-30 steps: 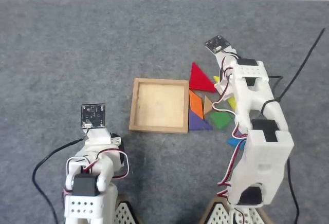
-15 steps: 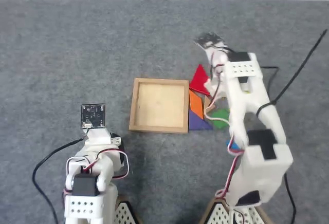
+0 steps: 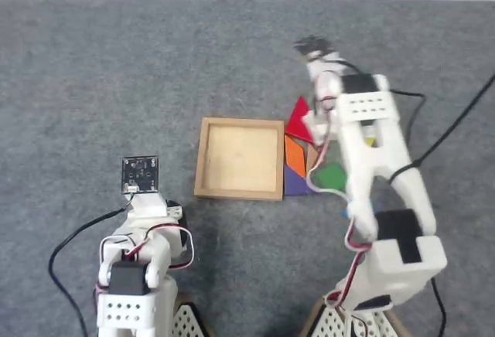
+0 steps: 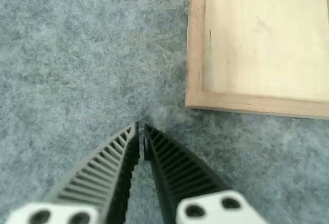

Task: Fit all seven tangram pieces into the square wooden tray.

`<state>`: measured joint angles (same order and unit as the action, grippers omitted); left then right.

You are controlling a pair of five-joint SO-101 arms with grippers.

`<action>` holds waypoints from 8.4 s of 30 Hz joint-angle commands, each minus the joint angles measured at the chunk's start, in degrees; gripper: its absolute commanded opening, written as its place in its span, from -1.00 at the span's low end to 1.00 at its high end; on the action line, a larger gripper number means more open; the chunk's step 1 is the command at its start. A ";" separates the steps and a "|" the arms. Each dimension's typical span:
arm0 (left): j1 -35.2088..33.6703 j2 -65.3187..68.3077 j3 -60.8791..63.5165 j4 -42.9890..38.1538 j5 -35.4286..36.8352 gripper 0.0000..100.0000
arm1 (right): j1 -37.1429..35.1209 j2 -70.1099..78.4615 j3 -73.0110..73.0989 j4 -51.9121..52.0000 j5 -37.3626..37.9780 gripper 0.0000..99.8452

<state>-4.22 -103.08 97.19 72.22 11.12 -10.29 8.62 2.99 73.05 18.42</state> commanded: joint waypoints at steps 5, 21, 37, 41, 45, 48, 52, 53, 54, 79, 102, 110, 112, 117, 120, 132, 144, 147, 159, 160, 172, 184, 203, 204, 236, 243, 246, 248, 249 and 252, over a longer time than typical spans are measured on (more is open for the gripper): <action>-0.35 -1.14 -0.75 0.09 -0.62 -0.97 | 6.11 10.51 -1.49 -8.40 4.75 -0.28; -0.35 -1.14 -0.75 0.09 -0.62 -0.97 | 9.19 19.47 -4.22 -10.42 5.01 -0.28; -0.35 -1.14 -0.75 0.09 -0.62 -0.97 | 8.75 19.21 -4.66 -8.75 4.57 -0.58; -0.35 -1.14 -0.75 0.09 -0.62 -0.97 | 7.34 14.73 -4.75 -6.37 2.46 -0.58; -0.35 -1.14 -0.75 0.09 -0.62 -0.97 | 3.65 7.87 -4.57 -2.95 1.93 -0.58; -0.35 -1.14 -0.75 0.09 -0.62 -0.97 | 0.84 4.18 -4.57 -0.84 -0.53 -0.58; -0.35 -1.14 -0.75 0.09 -0.62 -0.97 | -2.42 1.27 -4.57 1.45 -1.67 -0.58; -0.35 -1.14 -0.75 0.09 -0.62 -0.97 | -3.47 0.92 -4.57 1.98 -2.55 -0.58; -0.35 -1.14 -0.75 0.09 -0.62 -0.97 | -4.62 0.66 -4.57 2.33 -3.16 -0.58; -0.35 -1.14 -0.75 0.09 -0.62 -0.97 | 2.68 0.92 10.02 -9.63 27.34 -0.32; -0.35 -1.14 -0.75 0.09 -0.62 -0.97 | 7.87 21.14 -5.71 -13.49 31.38 -0.33; -0.35 -1.14 -0.75 0.09 -0.62 -0.97 | 9.63 22.55 -7.30 -12.79 31.47 -0.39; -0.35 -1.14 -0.75 0.09 -0.62 -0.97 | 9.54 22.46 -7.38 -12.18 31.56 -0.47; -0.35 -1.14 -0.75 0.09 -0.62 -0.97 | 9.63 22.37 -7.38 -11.21 31.56 -0.56; -0.35 -1.14 -0.75 0.09 -0.62 -0.97 | 9.27 22.29 -7.38 -8.22 31.47 -0.61; -0.35 -1.14 -0.75 0.09 -0.62 -0.97 | 11.12 13.67 -8.00 -5.41 18.29 -0.68; -0.35 -1.14 -0.75 0.09 -0.62 -0.97 | 13.23 11.91 -8.00 1.19 5.89 -0.36; -0.35 -1.14 -0.75 0.09 -0.62 -0.97 | 13.93 17.01 -8.18 -2.33 2.55 -0.35; -0.35 -1.14 -0.75 0.09 -0.62 -0.97 | 12.35 24.31 -11.08 -4.79 3.69 -0.36; -0.35 -1.14 -0.75 0.09 -0.62 -0.97 | 11.91 24.31 -11.08 -4.26 4.57 -0.36; -0.35 -1.14 -0.75 0.09 -0.62 -0.97 | 8.48 24.40 -10.90 -3.30 6.07 -0.36; -0.35 -1.14 -0.75 0.09 -0.62 -0.97 | 7.78 24.31 -10.99 -2.77 6.24 -0.71; -0.35 -1.14 -0.75 0.09 -0.62 -0.97 | -5.76 2.59 -11.08 8.84 -12.31 -0.99; -0.35 -1.14 -0.75 0.09 -0.62 -0.97 | -8.13 1.54 -11.08 9.19 -13.54 -0.99; -0.35 -1.14 -0.75 0.09 -0.62 -0.97 | -25.27 5.32 -11.78 -4.44 -44.13 -0.83; -0.35 -1.14 -0.75 0.09 -0.62 -0.97 | -24.75 2.95 -11.60 -2.07 -38.24 -0.83; -0.35 -1.14 -0.75 0.09 -0.62 -0.97 | -22.29 1.45 -9.93 -0.92 -33.76 -0.92; -0.35 -1.14 -0.75 0.09 -0.62 -0.97 | -20.35 0.84 -5.80 -3.30 -28.66 -0.99; -0.35 -1.14 -0.75 0.09 -0.62 -0.97 | -19.30 0.40 -2.64 -5.67 -27.69 -0.98; -0.35 -1.14 -0.75 0.09 -0.62 -0.97 | -17.71 -2.95 9.05 -16.40 -27.08 -0.99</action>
<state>-4.22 -103.08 97.19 72.22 11.12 -30.86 12.66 0.62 67.96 -11.12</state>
